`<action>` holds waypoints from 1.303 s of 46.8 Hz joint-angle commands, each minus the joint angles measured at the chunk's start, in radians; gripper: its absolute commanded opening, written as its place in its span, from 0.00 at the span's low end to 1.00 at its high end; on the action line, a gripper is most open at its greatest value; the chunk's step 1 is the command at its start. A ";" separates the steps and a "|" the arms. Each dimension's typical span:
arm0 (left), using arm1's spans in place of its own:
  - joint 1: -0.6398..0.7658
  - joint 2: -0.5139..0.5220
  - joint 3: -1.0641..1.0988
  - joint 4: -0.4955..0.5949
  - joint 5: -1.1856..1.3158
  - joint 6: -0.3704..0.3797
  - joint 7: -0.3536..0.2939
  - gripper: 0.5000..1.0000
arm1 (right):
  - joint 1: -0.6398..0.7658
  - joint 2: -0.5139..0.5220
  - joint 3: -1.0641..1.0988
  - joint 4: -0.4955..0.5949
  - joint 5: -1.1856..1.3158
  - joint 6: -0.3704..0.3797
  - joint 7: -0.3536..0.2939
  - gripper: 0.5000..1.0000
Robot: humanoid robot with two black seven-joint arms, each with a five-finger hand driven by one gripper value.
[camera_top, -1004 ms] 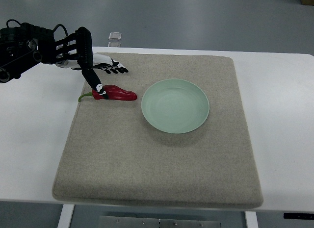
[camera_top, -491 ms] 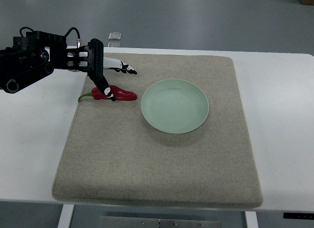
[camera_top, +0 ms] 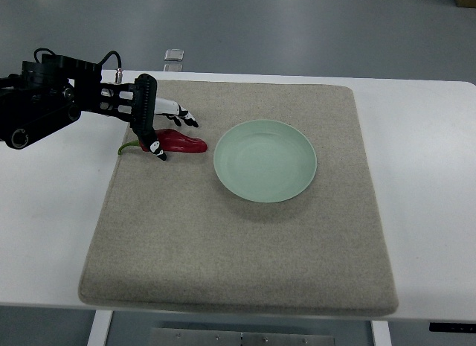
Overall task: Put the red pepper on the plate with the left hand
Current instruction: 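Lower the left hand and close fingers around the red pepper, then carry the red pepper with the left hand over the green plate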
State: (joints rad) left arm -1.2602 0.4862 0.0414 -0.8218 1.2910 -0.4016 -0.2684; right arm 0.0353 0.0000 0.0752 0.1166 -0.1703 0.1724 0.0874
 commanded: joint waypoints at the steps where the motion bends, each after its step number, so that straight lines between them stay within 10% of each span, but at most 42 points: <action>1: -0.001 -0.001 0.000 0.001 0.002 0.003 0.001 0.71 | 0.000 0.000 0.000 0.000 0.000 0.001 0.000 0.86; 31: -0.008 0.000 -0.001 0.001 0.001 0.032 0.001 0.04 | 0.000 0.000 0.000 0.000 0.000 0.001 0.000 0.86; 61: -0.047 -0.003 -0.031 0.003 -0.024 0.066 0.001 0.00 | 0.000 0.000 0.000 0.000 0.000 0.001 0.000 0.86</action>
State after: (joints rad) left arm -1.3027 0.4873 0.0218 -0.8190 1.2675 -0.3432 -0.2668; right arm 0.0353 0.0000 0.0752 0.1166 -0.1703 0.1730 0.0874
